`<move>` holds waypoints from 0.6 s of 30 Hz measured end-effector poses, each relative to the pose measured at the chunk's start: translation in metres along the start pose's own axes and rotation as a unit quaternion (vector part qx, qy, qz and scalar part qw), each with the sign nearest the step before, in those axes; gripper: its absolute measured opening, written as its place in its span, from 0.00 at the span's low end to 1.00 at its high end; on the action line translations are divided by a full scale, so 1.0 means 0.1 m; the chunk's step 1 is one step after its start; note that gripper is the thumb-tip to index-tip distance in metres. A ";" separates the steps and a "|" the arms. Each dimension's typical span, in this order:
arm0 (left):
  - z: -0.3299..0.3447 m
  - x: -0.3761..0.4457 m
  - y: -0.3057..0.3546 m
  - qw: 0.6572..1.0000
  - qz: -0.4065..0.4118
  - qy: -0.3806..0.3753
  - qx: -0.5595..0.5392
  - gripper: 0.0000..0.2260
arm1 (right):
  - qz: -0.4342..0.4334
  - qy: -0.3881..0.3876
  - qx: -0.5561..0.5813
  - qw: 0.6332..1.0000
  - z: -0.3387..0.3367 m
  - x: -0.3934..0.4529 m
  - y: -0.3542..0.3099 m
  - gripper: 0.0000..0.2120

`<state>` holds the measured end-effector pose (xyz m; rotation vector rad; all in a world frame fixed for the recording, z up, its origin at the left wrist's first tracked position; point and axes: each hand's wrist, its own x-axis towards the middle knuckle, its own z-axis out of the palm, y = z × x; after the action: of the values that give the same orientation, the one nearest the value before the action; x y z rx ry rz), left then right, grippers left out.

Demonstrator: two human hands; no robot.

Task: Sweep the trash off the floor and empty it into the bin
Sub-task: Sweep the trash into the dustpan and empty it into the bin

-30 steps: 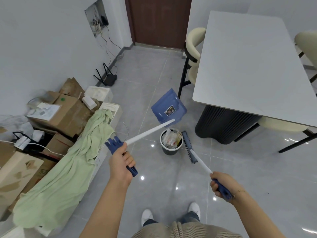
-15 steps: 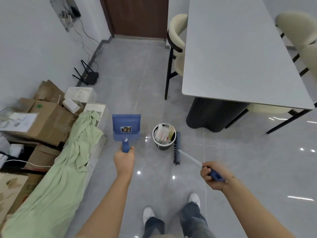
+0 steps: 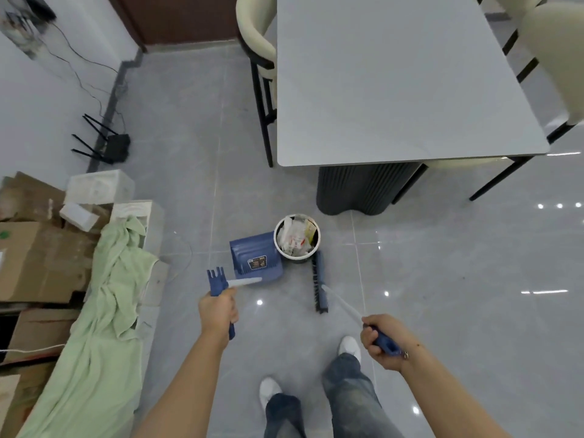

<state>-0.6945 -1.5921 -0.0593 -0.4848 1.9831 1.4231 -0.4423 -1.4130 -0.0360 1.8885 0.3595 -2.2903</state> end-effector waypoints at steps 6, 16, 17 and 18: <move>0.80 -0.14 0.06 0.994 0.015 -0.059 0.086 0.14 | -0.006 0.049 -0.019 0.999 -0.61 -0.01 -0.31 0.10; 1.73 -0.45 0.11 0.999 -0.026 -0.045 0.001 0.14 | -0.026 0.057 0.012 0.998 -1.26 -0.19 -0.95 0.10; 1.79 -0.48 0.12 0.999 -0.028 -0.046 -0.005 0.13 | -0.029 0.048 0.024 0.998 -1.29 -0.22 -1.00 0.10; 1.86 -0.52 0.12 0.998 -0.027 -0.050 -0.006 0.14 | -0.033 0.036 0.038 0.998 -1.33 -0.23 -1.06 0.10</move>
<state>-0.6115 -1.4172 -0.0541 -0.4598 1.8692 1.4002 -0.3409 -1.2751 -0.0278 2.0301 0.3518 -2.3128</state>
